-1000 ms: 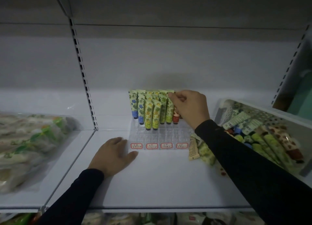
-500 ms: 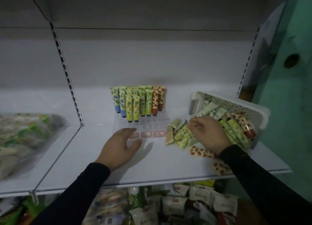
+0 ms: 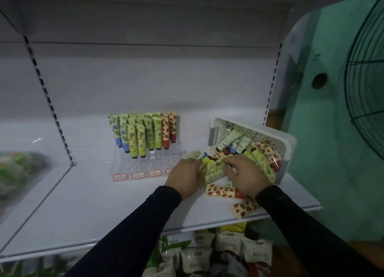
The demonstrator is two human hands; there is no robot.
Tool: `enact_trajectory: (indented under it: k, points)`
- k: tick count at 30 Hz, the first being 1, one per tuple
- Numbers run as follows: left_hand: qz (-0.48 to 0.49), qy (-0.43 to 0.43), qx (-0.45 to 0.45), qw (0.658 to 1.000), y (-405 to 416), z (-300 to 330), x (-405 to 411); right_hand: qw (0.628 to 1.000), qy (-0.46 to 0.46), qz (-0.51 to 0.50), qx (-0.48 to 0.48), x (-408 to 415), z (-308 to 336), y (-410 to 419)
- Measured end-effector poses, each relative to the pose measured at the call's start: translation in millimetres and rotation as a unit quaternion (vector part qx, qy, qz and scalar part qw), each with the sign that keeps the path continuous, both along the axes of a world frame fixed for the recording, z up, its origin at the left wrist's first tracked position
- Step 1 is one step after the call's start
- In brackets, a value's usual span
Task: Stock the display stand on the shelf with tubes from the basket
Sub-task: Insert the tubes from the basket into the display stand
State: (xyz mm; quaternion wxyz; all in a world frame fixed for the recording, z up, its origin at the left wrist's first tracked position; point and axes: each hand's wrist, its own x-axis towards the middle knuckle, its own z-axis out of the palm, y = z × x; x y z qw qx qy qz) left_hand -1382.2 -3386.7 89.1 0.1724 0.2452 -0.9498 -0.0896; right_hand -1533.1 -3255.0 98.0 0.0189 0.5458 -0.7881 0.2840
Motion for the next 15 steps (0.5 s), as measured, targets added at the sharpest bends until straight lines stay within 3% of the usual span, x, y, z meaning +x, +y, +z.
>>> enact_trajectory:
  k: [10, 15]
  points:
    - [0.032, -0.126, -0.056, 0.99, -6, 4, -28, 0.989, 0.053, 0.061, 0.127, -23, 1, -37]
    - [0.046, -0.119, -0.044, 0.991, -6, 2, -40, 0.986, 0.072, 0.063, 0.136, -26, 6, -36]
